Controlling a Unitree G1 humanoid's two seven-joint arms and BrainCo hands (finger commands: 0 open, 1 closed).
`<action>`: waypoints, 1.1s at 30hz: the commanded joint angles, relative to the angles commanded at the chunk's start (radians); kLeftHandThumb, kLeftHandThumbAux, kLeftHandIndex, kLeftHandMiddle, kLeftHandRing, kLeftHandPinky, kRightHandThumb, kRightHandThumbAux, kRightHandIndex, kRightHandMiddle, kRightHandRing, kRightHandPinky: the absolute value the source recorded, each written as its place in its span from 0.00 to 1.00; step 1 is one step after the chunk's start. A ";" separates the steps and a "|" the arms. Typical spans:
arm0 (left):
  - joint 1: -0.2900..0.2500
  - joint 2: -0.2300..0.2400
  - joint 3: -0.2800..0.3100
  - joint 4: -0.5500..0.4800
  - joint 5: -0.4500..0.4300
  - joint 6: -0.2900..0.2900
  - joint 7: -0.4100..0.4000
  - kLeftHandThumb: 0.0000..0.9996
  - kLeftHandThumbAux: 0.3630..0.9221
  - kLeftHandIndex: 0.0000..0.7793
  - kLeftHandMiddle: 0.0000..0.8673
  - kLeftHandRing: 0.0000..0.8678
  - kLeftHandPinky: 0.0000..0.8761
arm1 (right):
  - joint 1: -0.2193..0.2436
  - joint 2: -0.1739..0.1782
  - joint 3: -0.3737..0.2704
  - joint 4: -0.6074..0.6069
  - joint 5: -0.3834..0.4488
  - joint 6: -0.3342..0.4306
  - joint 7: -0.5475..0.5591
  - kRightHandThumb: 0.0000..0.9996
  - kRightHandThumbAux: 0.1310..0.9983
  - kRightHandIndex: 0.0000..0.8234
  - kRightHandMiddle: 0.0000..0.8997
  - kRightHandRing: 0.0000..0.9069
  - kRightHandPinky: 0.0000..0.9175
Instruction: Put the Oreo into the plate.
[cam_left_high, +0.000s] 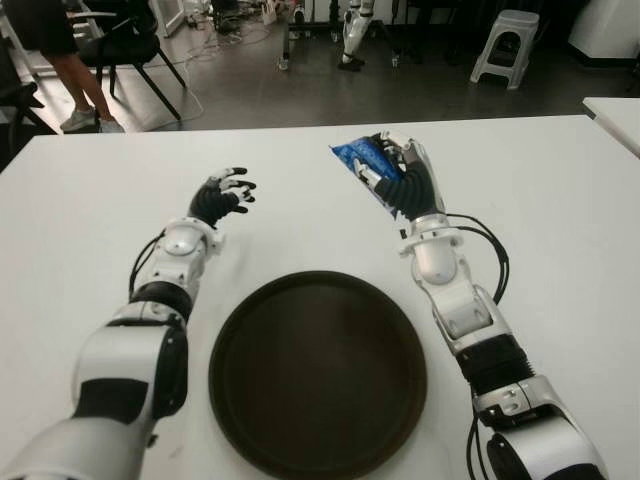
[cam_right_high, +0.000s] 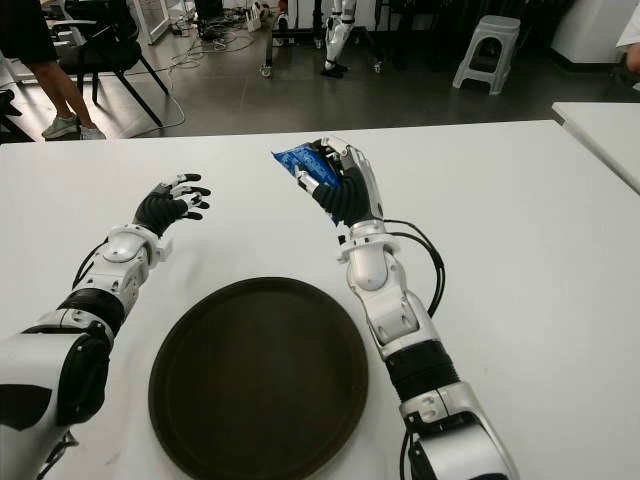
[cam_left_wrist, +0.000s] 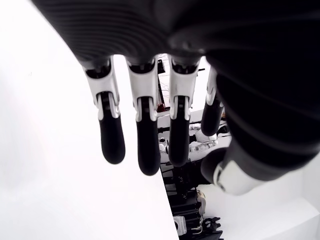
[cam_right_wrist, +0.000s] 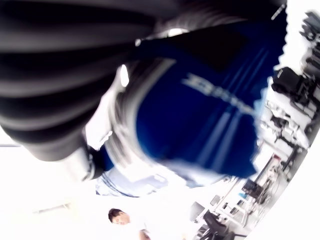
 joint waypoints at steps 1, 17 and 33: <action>0.000 0.000 0.000 0.000 0.000 0.001 0.000 0.13 0.59 0.27 0.38 0.40 0.43 | 0.020 0.001 0.018 -0.024 -0.004 0.013 0.023 0.85 0.63 0.48 0.59 0.90 0.87; 0.000 -0.006 -0.001 -0.001 0.001 -0.003 0.001 0.12 0.61 0.27 0.38 0.40 0.42 | 0.114 -0.079 0.108 -0.293 0.184 0.211 0.533 0.85 0.63 0.48 0.58 0.90 0.87; -0.002 -0.009 0.001 -0.004 -0.004 -0.001 -0.006 0.09 0.61 0.28 0.38 0.38 0.41 | 0.108 -0.103 0.083 -0.312 0.267 0.253 0.653 0.85 0.63 0.48 0.59 0.91 0.87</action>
